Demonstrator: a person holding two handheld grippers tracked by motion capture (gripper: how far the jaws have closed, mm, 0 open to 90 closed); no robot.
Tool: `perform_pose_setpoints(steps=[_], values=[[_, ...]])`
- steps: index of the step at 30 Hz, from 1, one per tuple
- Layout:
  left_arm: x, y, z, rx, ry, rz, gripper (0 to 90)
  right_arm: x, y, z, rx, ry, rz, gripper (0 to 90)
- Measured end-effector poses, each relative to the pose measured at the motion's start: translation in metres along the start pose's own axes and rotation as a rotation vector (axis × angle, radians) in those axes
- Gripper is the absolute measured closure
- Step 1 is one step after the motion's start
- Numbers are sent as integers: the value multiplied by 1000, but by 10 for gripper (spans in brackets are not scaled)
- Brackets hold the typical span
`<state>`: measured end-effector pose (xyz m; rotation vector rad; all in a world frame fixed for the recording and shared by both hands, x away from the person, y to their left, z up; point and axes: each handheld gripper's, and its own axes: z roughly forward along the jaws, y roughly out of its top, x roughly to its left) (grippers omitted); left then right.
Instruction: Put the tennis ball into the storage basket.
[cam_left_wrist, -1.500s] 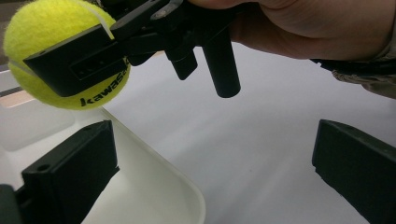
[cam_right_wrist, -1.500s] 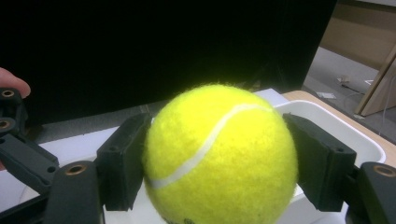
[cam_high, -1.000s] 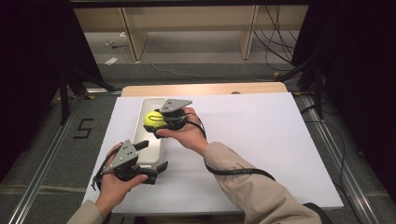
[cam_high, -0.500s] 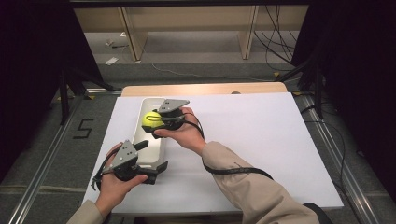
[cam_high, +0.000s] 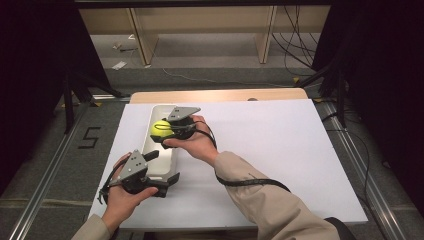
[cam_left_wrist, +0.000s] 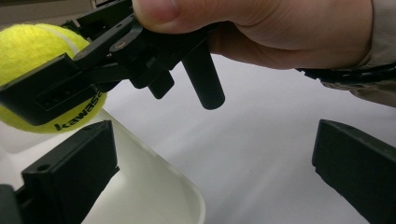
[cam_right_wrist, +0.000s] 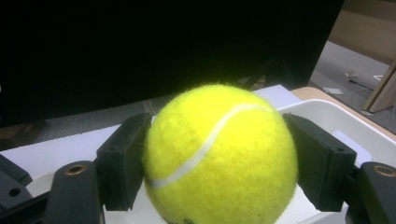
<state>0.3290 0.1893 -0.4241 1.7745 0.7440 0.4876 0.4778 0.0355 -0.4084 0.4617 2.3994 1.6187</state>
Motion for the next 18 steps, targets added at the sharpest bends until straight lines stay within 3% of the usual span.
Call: perform_pose_setpoints(steps=[18], values=[[0, 0, 0, -1, 1, -2, 0, 1, -1, 7, 18, 10, -1, 276]])
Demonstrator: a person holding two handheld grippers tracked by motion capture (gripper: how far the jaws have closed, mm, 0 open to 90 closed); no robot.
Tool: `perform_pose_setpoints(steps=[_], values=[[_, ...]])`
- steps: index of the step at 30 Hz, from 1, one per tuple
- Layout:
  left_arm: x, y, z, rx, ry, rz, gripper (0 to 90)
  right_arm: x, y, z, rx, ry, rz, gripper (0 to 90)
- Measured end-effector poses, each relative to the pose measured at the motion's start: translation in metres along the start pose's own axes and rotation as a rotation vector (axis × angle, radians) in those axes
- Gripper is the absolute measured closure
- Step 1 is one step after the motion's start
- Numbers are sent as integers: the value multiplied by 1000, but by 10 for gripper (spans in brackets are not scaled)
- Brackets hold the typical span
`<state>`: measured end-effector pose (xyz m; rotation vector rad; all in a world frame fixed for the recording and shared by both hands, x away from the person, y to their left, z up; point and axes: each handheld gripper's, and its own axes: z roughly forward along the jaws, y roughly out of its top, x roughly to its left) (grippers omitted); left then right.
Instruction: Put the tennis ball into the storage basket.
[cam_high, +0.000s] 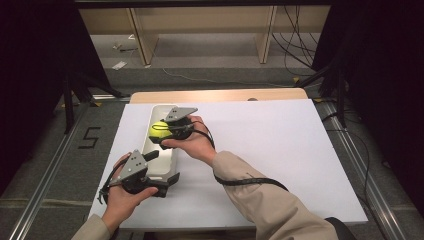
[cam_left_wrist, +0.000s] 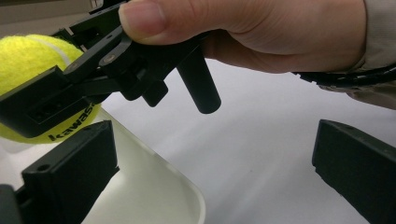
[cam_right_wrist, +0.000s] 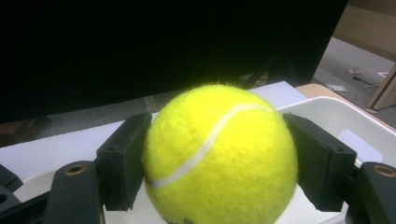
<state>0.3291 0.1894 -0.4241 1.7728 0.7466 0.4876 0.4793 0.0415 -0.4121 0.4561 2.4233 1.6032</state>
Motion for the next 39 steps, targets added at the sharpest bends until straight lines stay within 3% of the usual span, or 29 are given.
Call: perform_pose_setpoints(steps=[39], values=[[0, 0, 0, 1, -2, 2, 0, -1, -6, 9, 44, 7, -6, 276]])
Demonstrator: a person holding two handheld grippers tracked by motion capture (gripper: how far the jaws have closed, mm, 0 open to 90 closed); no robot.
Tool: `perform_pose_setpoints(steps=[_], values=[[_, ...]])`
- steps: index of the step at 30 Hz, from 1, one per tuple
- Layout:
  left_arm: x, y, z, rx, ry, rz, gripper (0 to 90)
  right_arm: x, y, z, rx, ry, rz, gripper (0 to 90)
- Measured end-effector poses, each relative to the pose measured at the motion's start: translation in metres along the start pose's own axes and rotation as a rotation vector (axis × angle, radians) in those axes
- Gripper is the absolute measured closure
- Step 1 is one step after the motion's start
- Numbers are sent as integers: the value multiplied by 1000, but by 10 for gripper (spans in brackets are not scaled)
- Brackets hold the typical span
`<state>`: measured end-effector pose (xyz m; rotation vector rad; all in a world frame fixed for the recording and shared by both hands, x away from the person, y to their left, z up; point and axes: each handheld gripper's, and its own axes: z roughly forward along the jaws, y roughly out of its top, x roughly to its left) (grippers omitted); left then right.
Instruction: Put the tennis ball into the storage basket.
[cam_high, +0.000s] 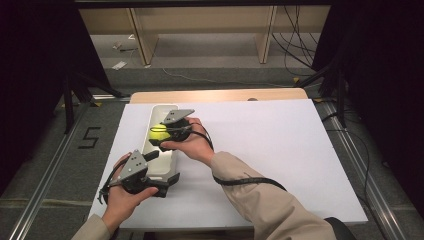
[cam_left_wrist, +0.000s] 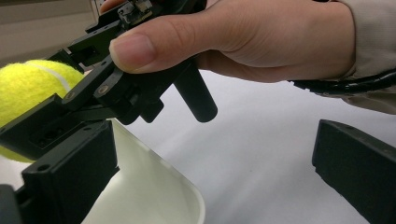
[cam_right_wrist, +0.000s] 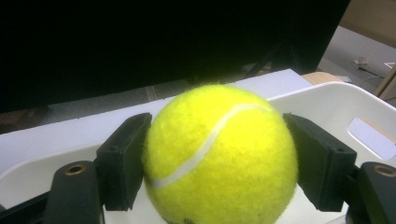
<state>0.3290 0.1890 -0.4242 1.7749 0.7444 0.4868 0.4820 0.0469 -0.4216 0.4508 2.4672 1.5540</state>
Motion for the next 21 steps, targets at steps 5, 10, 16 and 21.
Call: perform_pose_setpoints(steps=[5, 10, 16, 21], values=[[0, 0, 0, -1, 0, 0, 0, 0, 0, 0, 3, 3, -1, 276], [0, 0, 0, -1, 0, -1, 0, 0, -1, 1, 6, 4, -1, 276], [0, 0, 0, -1, 0, -1, 0, 0, -1, 2, 8, 3, 3, 275], [0, 0, 0, -1, 1, -1, 0, -1, -2, 3, 10, 4, 3, 276]])
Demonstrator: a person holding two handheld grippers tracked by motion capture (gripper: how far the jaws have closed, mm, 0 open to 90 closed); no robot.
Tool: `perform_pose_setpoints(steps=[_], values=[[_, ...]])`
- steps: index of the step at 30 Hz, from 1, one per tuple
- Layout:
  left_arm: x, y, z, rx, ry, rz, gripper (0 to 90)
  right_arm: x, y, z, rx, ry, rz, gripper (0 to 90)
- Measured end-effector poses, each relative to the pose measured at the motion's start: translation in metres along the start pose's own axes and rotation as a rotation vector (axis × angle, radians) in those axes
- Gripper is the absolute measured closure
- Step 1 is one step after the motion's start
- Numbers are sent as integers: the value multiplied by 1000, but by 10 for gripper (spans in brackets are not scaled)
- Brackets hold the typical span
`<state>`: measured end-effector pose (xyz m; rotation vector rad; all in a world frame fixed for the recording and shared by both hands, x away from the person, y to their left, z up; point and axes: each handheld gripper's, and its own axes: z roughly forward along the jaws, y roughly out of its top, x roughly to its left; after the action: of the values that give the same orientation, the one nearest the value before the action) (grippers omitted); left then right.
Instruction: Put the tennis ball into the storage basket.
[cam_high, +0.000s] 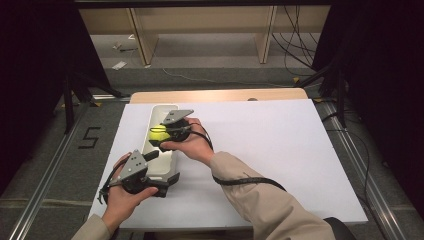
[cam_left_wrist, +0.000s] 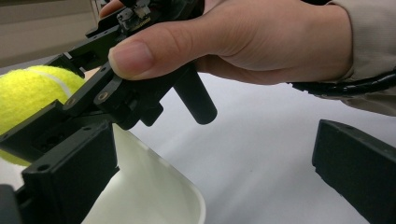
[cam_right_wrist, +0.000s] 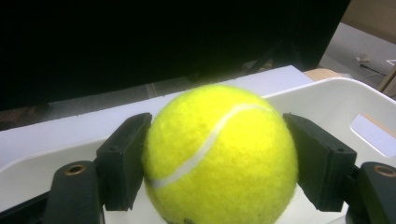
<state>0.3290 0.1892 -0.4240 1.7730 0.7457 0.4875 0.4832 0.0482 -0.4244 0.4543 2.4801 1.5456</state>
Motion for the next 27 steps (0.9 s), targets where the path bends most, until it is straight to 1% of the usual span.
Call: perform_pose_setpoints(steps=[27], values=[[0, 0, -1, -1, 1, 3, 0, 1, -2, 6, 24, 8, -4, 276]])
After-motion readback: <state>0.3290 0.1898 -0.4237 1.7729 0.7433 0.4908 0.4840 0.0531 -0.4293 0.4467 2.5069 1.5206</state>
